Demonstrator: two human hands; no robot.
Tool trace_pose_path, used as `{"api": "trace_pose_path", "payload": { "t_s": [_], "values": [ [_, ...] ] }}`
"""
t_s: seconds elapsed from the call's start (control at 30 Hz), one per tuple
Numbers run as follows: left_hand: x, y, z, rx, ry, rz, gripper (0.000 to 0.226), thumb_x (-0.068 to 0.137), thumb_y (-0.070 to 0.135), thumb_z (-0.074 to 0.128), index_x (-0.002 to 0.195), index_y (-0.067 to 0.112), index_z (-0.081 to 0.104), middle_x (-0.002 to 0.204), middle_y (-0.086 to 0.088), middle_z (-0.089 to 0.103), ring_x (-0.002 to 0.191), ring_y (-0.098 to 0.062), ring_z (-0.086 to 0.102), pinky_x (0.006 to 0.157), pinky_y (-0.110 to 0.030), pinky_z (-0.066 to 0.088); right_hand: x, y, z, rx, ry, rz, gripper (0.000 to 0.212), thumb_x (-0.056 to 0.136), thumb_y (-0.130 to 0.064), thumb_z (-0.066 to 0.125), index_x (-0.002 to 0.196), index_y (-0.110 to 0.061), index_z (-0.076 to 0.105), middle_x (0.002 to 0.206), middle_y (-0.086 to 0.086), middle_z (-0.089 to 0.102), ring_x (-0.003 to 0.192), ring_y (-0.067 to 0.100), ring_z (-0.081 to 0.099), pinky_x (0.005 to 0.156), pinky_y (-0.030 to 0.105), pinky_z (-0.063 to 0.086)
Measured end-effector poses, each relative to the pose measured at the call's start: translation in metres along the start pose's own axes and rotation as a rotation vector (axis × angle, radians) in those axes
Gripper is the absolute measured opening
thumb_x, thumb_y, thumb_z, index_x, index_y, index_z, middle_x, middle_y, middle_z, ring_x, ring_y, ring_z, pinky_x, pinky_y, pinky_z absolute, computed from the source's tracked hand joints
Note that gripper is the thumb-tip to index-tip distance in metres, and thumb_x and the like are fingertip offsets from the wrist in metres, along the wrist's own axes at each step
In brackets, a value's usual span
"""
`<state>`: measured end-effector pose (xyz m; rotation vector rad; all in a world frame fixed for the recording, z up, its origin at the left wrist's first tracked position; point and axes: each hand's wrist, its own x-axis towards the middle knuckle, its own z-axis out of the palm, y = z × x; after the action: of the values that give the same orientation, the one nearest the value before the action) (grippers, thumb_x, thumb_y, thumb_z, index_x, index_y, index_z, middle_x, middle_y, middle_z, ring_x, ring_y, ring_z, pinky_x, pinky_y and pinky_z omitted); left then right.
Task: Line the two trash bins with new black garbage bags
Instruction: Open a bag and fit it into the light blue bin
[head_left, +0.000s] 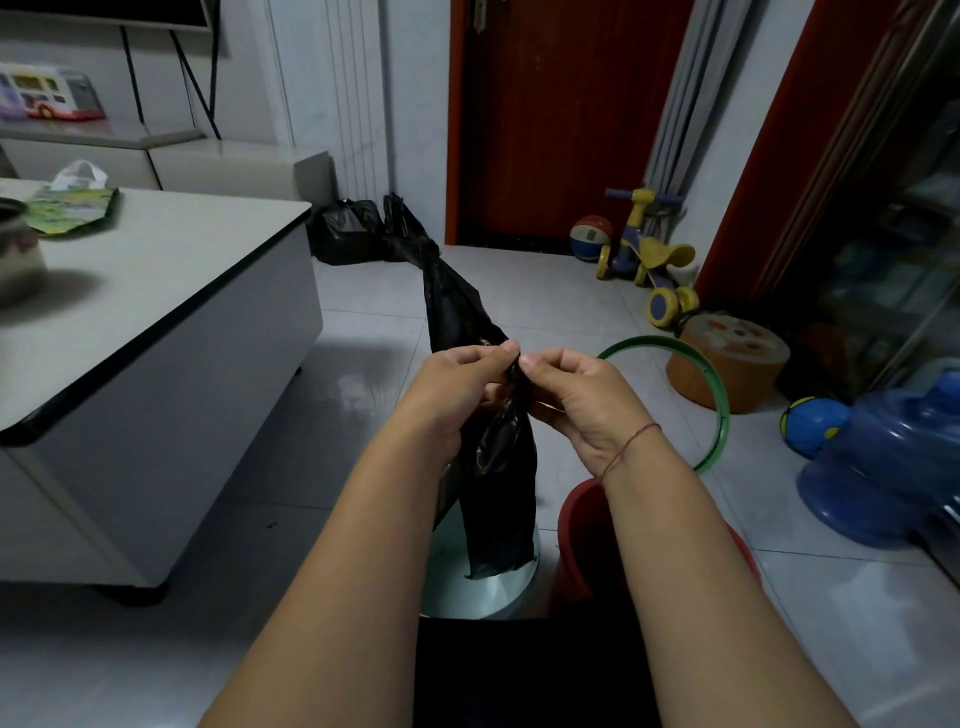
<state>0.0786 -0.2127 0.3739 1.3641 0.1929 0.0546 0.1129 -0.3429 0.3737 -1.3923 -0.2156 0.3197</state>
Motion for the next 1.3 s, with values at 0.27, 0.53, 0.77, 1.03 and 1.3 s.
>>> {"api": "trace_pose_path", "payload": {
  "t_s": [0.27,0.53,0.77,1.03,1.3],
  "values": [
    [0.004,0.001,0.002,-0.185,-0.049,-0.063,0.025,0.091,0.027,0.059,0.071,0.014,0.064,0.057,0.002,0.061,0.058,-0.010,0.056,0.062,-0.023,0.051,0.001,-0.002,-0.003,0.246,-0.108,0.069,0.015,0.094,-0.007,0.050,0.081,-0.011,0.057,0.075,0.008,0.073,0.074,0.018,0.070,0.070,0.029,0.057],
    [0.003,0.000,0.000,-0.081,-0.091,-0.069,0.040,0.089,0.036,0.061,0.055,0.017,0.069,0.056,-0.002,0.055,0.052,-0.013,0.055,0.060,-0.025,0.051,0.002,0.001,-0.001,0.038,-0.098,-0.033,0.008,0.089,-0.010,0.061,0.090,-0.003,0.064,0.073,0.009,0.072,0.072,0.020,0.071,0.071,0.027,0.056],
    [0.002,0.002,0.000,-0.061,-0.061,-0.071,0.036,0.093,0.039,0.055,0.068,0.015,0.065,0.050,0.004,0.062,0.044,-0.007,0.059,0.050,-0.021,0.048,0.002,-0.001,-0.001,0.196,-0.160,0.053,0.022,0.097,-0.010,0.046,0.095,0.005,0.061,0.076,0.014,0.072,0.074,0.020,0.071,0.070,0.026,0.057],
    [0.001,0.010,-0.004,-0.462,0.116,-0.116,0.033,0.098,0.020,0.047,0.074,0.006,0.065,0.058,-0.005,0.067,0.049,-0.016,0.065,0.043,-0.024,0.053,0.005,-0.007,-0.009,0.604,0.000,0.193,0.024,0.100,-0.017,0.042,0.090,-0.005,0.061,0.072,0.008,0.069,0.068,0.018,0.066,0.063,0.028,0.059],
    [0.014,0.007,-0.012,-0.655,0.330,-0.063,0.035,0.094,-0.007,0.030,0.066,0.009,0.045,0.040,0.002,0.043,0.028,-0.003,0.037,0.033,-0.012,0.035,0.016,-0.003,-0.014,0.762,0.215,0.234,0.028,0.102,-0.018,0.037,0.085,-0.005,0.055,0.061,0.010,0.066,0.053,0.018,0.063,0.040,0.022,0.051]
  ]
}}
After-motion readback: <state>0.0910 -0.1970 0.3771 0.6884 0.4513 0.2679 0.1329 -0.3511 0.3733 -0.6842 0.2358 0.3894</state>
